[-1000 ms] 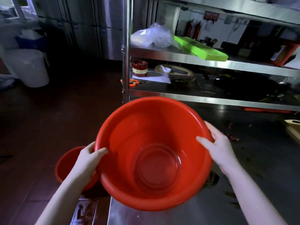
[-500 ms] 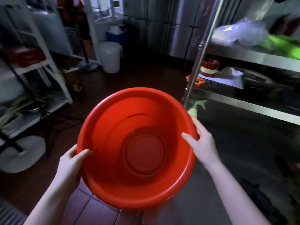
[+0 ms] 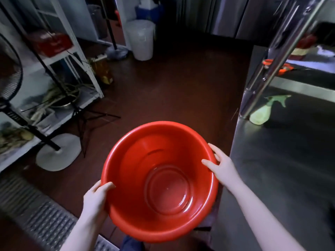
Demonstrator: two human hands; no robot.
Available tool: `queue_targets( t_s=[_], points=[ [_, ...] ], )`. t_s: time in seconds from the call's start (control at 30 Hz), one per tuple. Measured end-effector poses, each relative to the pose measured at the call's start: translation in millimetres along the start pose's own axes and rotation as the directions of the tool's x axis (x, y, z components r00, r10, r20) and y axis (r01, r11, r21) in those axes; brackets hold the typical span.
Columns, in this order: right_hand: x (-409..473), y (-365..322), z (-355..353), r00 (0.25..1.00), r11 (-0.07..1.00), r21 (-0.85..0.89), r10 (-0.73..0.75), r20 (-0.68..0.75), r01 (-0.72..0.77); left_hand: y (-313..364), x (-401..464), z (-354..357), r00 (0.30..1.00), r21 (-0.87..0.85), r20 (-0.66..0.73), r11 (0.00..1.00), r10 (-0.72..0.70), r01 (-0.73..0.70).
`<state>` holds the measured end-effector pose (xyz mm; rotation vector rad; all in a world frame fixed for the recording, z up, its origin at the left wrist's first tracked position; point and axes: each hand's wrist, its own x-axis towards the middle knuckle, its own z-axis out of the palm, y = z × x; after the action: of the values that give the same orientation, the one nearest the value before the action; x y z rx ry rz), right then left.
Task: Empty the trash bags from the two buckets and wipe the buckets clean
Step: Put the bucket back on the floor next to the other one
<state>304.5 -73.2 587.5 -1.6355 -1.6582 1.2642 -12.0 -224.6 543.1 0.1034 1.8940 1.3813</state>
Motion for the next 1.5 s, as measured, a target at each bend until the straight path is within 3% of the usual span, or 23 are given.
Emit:
queue_targets(
  t_s=[0.13,0.27,0.4,0.5,0.67,0.77,0.93,1.27,1.4,1.5],
  points=[
    [17.6,20.9,59.1,0.949,0.958,-0.061,0.267,-0.166,-0.280,-8.1,70.1,3.0,0.998,0.083,0.042,0.996,-0.039,0.035],
    [37.0,47.1,129.7,0.867,0.877,-0.076,0.452,-0.209,-0.475,-31.9,145.5,3.4,0.997,0.270,0.069,0.963,-0.041,0.020],
    [63.4,101.3,186.1,0.812,0.813,-0.102,0.547,-0.201,-0.573,-77.7,208.7,4.9,0.993,0.439,0.079,0.897,-0.091,0.047],
    [86.5,151.9,224.2,0.787,0.779,-0.135,0.586,-0.193,-0.613,-125.3,254.2,9.9,0.962,0.540,0.096,0.825,-0.255,0.164],
    [121.3,261.2,288.5,0.779,0.740,-0.244,0.599,-0.186,-0.627,-224.7,320.3,8.8,0.832,0.633,0.069,0.669,-0.551,0.391],
    [137.0,325.5,321.3,0.770,0.715,-0.290,0.613,-0.176,-0.636,-278.3,349.9,3.9,0.793,0.687,0.077,0.609,-0.604,0.397],
    [154.4,398.4,350.9,0.771,0.705,-0.317,0.607,-0.192,-0.634,-337.9,377.5,3.0,0.795,0.694,0.095,0.612,-0.600,0.379],
    [212.6,431.6,349.5,0.846,0.769,-0.352,0.475,-0.245,-0.534,-372.2,412.4,53.2,0.862,0.794,0.204,0.594,-0.463,0.131],
    [230.6,431.3,337.6,0.859,0.779,-0.365,0.444,-0.255,-0.510,-375.9,420.4,73.1,0.873,0.880,0.272,0.471,-0.404,-0.057],
    [230.8,430.8,329.8,0.893,0.786,-0.425,0.412,-0.184,-0.450,-375.5,419.3,84.0,0.873,0.901,0.267,0.426,-0.408,-0.076]
  ],
)
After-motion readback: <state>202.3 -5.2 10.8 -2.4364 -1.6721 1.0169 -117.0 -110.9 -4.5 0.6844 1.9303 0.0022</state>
